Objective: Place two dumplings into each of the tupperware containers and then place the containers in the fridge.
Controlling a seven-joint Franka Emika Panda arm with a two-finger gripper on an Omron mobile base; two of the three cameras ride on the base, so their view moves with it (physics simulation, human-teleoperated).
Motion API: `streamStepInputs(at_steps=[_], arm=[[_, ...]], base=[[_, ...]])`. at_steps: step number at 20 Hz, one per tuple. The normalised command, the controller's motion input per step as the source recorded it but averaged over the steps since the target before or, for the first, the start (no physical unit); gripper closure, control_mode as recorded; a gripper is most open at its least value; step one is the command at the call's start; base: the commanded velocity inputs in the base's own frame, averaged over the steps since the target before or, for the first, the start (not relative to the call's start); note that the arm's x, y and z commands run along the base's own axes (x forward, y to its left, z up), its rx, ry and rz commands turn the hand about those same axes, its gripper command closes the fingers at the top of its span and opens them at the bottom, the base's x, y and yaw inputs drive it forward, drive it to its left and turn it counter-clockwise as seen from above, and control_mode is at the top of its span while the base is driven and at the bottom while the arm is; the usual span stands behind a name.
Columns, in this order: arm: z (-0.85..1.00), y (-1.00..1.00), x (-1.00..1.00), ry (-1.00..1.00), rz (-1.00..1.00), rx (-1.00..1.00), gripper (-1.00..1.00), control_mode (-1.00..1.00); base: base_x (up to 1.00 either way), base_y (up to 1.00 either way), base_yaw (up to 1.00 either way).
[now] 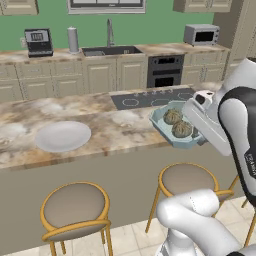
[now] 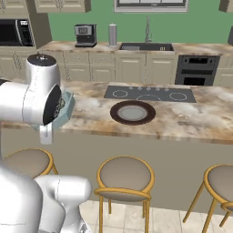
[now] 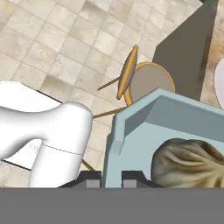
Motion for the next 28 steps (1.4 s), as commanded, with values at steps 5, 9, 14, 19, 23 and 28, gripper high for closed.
streamStepInputs(at_steps=[5, 9, 14, 19, 23, 28], arm=[[0.07, 0.19, 0.0, -0.01, -0.19, -0.03, 1.0, -1.0], [0.02, 0.0, 0.0, 0.0, -0.33, 0.1, 1.0, -1.0], [0.03, -0.03, 0.0, 0.05, -0.03, 0.12, 1.0, -1.0], [-0.1, -0.03, 0.0, 0.01, 0.11, 0.12, 1.0, -1.0], [-0.37, -0.04, -0.18, -0.03, 0.02, 0.01, 1.0, -1.0], [-0.12, 0.0, -0.04, -0.02, 0.0, -0.02, 1.0, -1.0]], base=[[0.0, 0.0, 0.0], [0.0, 0.0, 0.0], [0.0, 0.0, 0.0], [0.0, 0.0, 0.0], [0.0, 0.0, 0.0], [0.0, 0.0, 0.0]])
